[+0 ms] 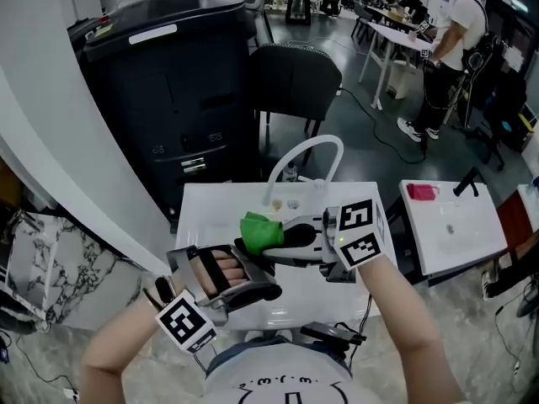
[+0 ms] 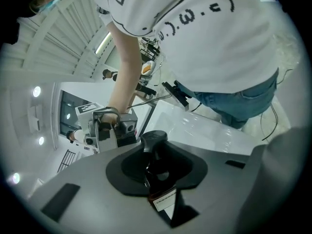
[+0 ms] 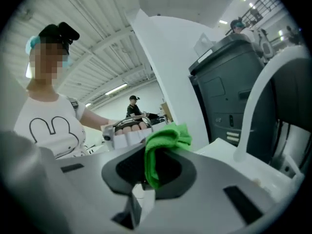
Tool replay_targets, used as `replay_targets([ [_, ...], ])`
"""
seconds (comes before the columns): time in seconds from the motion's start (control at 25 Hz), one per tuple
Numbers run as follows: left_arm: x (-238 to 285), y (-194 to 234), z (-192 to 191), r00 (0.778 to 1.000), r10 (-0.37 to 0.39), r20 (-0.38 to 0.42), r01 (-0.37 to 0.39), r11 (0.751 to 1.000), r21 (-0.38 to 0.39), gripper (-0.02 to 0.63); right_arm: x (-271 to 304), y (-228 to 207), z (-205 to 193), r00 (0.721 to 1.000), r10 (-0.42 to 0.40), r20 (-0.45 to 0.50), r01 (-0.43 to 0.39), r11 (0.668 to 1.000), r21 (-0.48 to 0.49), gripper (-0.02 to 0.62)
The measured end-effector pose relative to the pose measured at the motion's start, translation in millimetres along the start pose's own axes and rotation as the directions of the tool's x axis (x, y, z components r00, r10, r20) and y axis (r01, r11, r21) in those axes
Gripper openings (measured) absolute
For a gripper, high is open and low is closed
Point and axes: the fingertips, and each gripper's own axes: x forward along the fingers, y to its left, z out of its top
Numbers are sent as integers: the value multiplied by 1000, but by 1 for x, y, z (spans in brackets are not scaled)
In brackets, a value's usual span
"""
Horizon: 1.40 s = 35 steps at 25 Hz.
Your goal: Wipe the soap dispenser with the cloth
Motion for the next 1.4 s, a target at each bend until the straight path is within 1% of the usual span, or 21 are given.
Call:
replay_targets([
  [0.04, 0, -1, 0, 1000, -6, -3, 6, 1000, 0, 103, 3, 3, -1, 1000, 24, -8, -24, 1000, 18, 49],
  [0.12, 2, -2, -1, 1000, -18, -11, 18, 1000, -5, 103, 13, 2, -2, 998, 39, -43, -37, 998, 48, 49],
  [0.32, 6, -7, -1, 999, -36, -27, 36, 999, -2, 103, 40, -9, -8, 983, 10, -182, -7, 1000, 19, 48],
  [0.44, 6, -5, 7, 1000, -29, -4, 29, 999, -16, 103, 53, -18, -10, 973, 9, -229, -5, 1000, 18, 48],
  [0.56, 5, 1, 12, 1000, -7, 24, 9, 998, -57, 106, 62, -37, -16, 965, -28, -261, 33, 999, 15, 48],
  [0.68, 0, 5, 13, 999, 15, 42, -11, 996, -92, 104, 61, -61, -26, 962, -69, -265, 83, 996, 43, 48],
  [0.76, -7, 12, 15, 997, 36, 65, -27, 991, -133, 104, 54, -77, -33, 962, -101, -253, 123, 990, 74, 48],
  [0.84, -19, 24, 17, 992, 71, 109, -45, 974, -223, 104, 44, -91, -36, 971, -138, -196, 162, 980, 114, 48],
  [0.88, -26, 32, 16, 986, 97, 134, -55, 957, -286, 104, 39, -96, -35, 975, -158, -158, 179, 975, 129, 48],
  [0.92, -34, 41, 14, 979, 130, 158, -65, 931, -360, 103, 34, -100, -35, 976, -178, -124, 194, 972, 135, 48],
  [0.96, -42, 51, 10, 969, 170, 181, -76, 896, -438, 103, 31, -102, -36, 975, -197, -99, 209, 969, 132, 48],
  [1.04, -59, 75, 0, 944, 256, 208, -95, 814, -573, 103, 26, -101, -41, 973, -221, -66, 228, 967, 117, 48],
  [1.08, -67, 86, -7, 933, 292, 208, -107, 780, -616, 101, 26, -98, -44, 973, -224, -49, 228, 967, 110, 48],
  [1.16, -80, 106, -22, 919, 349, 182, -139, 720, -680, 100, 26, -89, -47, 974, -226, 2, 225, 970, 96, 48],
  [1.2, -85, 113, -31, 912, 379, 158, -153, 671, -726, 96, 26, -86, -47, 972, -234, 35, 230, 969, 89, 48],
  [1.24, -88, 120, -41, 901, 413, 128, -163, 599, -784, 94, 26, -83, -45, 966, -247, 73, 241, 967, 84, 48],
  [1.28, -91, 126, -51, 888, 449, 99, -168, 517, -839, 94, 27, -82, -43, 958, -263, 114, 255, 964, 80, 48],
  [1.32, -93, 133, -59, 871, 485, 76, -171, 446, -878, 94, 27, -81, -40, 948, -280, 153, 272, 960, 74, 48],
  [1.4, -96, 144, -75, 842, 538, 39, -175, 341, -924, 94, 29, -79, -32, 924, -310, 225, 305, 951, 55, 48],
])
